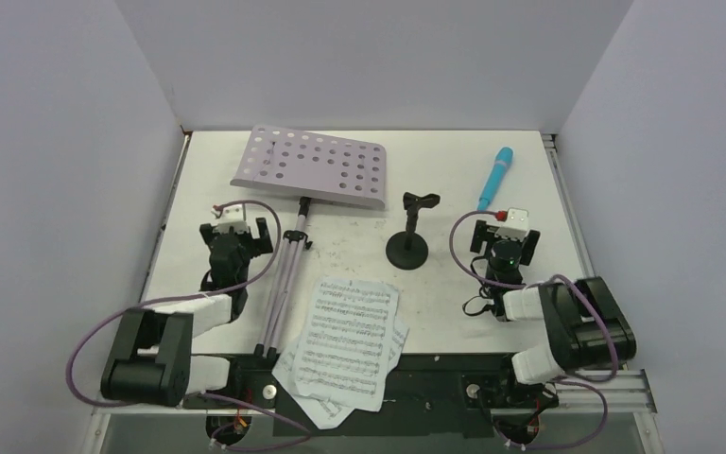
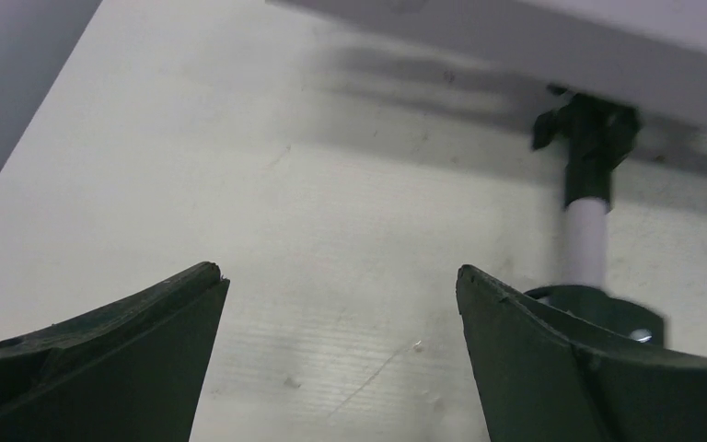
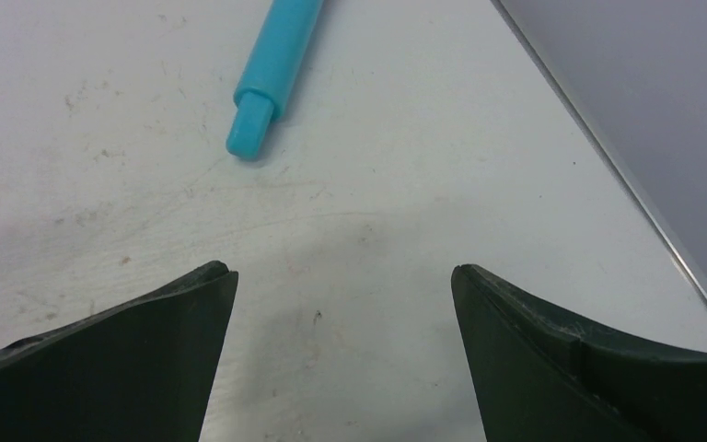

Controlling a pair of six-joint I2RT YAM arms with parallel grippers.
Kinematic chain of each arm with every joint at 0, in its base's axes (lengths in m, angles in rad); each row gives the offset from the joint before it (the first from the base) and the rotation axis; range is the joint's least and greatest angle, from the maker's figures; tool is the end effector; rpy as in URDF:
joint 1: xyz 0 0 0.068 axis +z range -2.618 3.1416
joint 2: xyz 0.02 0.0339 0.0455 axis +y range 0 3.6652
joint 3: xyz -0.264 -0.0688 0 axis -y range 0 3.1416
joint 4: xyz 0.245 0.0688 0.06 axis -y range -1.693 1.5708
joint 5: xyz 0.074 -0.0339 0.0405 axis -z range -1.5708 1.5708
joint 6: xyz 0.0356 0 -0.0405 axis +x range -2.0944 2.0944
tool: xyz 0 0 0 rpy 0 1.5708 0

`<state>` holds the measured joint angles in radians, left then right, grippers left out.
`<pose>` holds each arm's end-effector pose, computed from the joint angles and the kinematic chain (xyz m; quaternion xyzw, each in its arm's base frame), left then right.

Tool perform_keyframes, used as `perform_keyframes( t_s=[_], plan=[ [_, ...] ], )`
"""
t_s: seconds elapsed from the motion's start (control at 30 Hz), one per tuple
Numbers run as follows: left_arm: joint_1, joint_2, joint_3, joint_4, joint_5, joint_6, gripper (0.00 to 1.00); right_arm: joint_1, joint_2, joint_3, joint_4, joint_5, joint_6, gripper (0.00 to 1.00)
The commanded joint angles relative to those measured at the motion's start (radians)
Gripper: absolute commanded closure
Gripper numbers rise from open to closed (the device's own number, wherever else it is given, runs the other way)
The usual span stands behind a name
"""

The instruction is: Set up the instrument practice props

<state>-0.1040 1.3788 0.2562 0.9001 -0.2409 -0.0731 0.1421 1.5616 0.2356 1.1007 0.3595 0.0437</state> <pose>0.2354 -0.0160 0.1539 -0.0630 0.7766 0.0387 0.6256 0.2391 0.0216 0.1304 0.0734 0.7741 -0.0824 0.6234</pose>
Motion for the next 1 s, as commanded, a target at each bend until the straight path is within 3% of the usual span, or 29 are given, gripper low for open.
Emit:
perform_keyframes(
  t_s=[0.0, 0.13, 0.27, 0.43, 0.57, 0.7, 0.87, 0.97],
  plan=[
    [-0.059, -0.266, 0.263, -0.504, -0.057, -0.092, 0.04, 0.008, -0.344, 0.180, -0.474, -0.004, 0.100, 0.10],
    [-0.060, -0.369, 0.429, -0.754, 0.045, -0.266, 0.04, -0.008, -0.518, 0.337, -0.853, 0.019, 0.208, 0.10],
    [-0.022, -0.426, 0.493, -0.965, 0.220, -0.454, 0.04, -0.009, -0.624, 0.389, -1.037, -0.026, 0.258, 0.10],
    [-0.008, -0.470, 0.396, -0.863, 0.521, -0.540, 0.04, -0.010, -0.682, 0.377, -1.180, -0.130, 0.328, 0.10],
    [0.016, -0.493, 0.325, -0.867, 0.546, -0.652, 0.04, -0.013, -0.662, 0.378, -1.317, -0.067, 0.442, 0.10],
    [0.050, -0.520, 0.323, -0.989, 0.564, -0.633, 0.04, -0.038, -0.641, 0.386, -1.394, -0.083, 0.464, 0.10],
    [0.057, -0.557, 0.290, -0.980, 0.602, -0.641, 0.04, -0.096, -0.687, 0.338, -1.372, -0.210, 0.454, 0.10],
    [0.064, -0.560, 0.294, -1.032, 0.546, -0.634, 0.04, -0.112, -0.709, 0.303, -1.319, -0.309, 0.437, 0.10]
  ],
)
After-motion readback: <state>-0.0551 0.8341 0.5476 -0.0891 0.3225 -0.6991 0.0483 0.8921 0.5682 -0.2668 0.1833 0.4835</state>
